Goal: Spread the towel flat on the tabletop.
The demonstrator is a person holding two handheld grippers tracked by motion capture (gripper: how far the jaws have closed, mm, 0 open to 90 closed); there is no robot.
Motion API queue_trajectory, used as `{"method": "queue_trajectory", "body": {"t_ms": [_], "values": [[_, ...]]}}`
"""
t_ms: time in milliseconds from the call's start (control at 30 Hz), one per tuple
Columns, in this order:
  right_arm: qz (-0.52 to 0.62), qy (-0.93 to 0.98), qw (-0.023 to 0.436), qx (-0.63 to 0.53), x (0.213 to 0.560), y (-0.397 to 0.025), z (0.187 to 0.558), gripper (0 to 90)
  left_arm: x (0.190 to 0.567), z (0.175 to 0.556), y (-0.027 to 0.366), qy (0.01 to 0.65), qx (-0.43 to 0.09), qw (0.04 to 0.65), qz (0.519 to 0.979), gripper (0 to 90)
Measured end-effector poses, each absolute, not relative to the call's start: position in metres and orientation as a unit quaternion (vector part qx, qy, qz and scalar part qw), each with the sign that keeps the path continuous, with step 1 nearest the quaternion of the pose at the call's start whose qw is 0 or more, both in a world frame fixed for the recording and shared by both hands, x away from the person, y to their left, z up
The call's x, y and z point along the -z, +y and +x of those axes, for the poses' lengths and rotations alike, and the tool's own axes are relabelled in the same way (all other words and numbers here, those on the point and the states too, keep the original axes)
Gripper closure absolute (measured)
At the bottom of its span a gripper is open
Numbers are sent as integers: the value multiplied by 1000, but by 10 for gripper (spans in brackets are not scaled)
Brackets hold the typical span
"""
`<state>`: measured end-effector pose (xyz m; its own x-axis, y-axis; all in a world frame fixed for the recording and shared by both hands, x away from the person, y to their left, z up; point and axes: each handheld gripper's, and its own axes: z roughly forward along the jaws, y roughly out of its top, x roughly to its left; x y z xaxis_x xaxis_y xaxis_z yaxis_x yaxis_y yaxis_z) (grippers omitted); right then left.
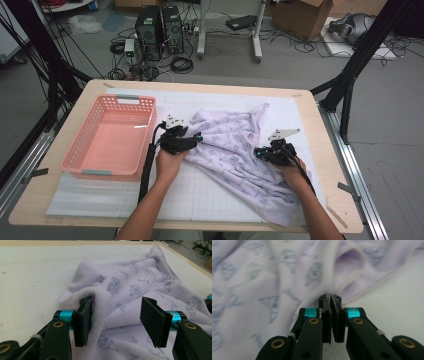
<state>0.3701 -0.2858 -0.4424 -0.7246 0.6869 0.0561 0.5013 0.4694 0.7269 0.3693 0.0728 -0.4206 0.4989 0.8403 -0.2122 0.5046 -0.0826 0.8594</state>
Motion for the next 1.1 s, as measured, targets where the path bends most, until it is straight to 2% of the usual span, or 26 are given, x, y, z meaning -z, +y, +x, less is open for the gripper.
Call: {"method": "queue_trajectory", "body": {"t_ms": [233,333,433,500,600,733,900,1033,1100], "values": [[444,785,256,-349,427,-316,392,899,428,359,60,451,-149,486,733,441],[465,764,315,-318,422,-326,398,900,429,353,51,436,-143,490,741,485],[493,739,339,-311,422,-337,401,899,429,347,44,422,-133,497,747,490],[508,723,348,-315,422,-342,401,899,430,343,40,415,-125,497,751,491],[519,710,326,-348,420,-347,400,882,432,336,33,401,-121,488,765,481],[513,705,312,-377,414,-347,391,725,439,325,29,396,-110,484,773,463],[497,702,317,-399,407,-349,369,679,451,315,20,391,-82,467,789,382],[487,707,298,-416,409,-353,350,610,452,310,10,377,-94,449,805,339],[488,705,291,-423,411,-355,340,578,451,306,3,360,-119,430,819,314]]}}
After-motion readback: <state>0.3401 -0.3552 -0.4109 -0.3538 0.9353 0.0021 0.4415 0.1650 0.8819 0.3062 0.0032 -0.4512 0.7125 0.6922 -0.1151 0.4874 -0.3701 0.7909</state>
